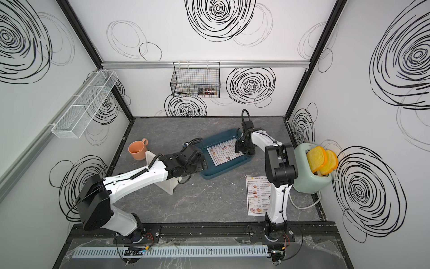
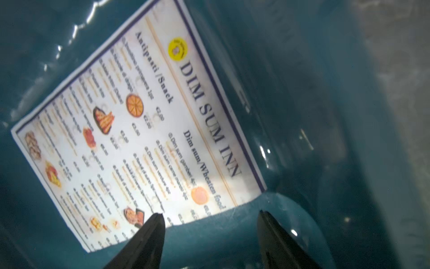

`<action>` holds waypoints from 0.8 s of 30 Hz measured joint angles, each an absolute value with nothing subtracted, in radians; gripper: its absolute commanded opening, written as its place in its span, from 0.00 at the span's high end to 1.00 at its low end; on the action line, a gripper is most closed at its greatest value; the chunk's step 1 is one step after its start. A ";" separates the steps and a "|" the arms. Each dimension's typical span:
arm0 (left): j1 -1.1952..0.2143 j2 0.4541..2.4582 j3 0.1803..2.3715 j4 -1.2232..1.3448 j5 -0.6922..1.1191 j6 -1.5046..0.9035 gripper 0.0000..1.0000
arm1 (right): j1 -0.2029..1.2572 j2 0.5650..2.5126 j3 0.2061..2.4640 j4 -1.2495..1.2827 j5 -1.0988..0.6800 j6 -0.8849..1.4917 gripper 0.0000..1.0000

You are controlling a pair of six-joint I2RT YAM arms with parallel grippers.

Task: Replace the menus in the menu holders
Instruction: Adjust the storage box at the center of the board, then move the menu to the storage box.

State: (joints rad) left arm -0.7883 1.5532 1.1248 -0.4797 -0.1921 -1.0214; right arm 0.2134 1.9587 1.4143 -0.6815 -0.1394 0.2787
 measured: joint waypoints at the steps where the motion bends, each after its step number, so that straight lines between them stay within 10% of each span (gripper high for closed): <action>1: -0.781 1.565 1.125 -0.468 -0.188 -1.012 0.07 | 0.214 1.938 1.391 -0.683 -0.141 0.276 0.27; 24: -0.688 1.732 1.128 -0.313 -0.088 -0.800 0.32 | 0.187 2.131 1.597 -0.658 -0.129 0.204 0.14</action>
State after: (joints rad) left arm -0.6876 1.7325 1.1282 -0.3130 -0.0883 -0.8001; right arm 0.1867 2.1315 1.5970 -0.6582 -0.1287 0.2039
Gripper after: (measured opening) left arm 0.699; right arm 0.860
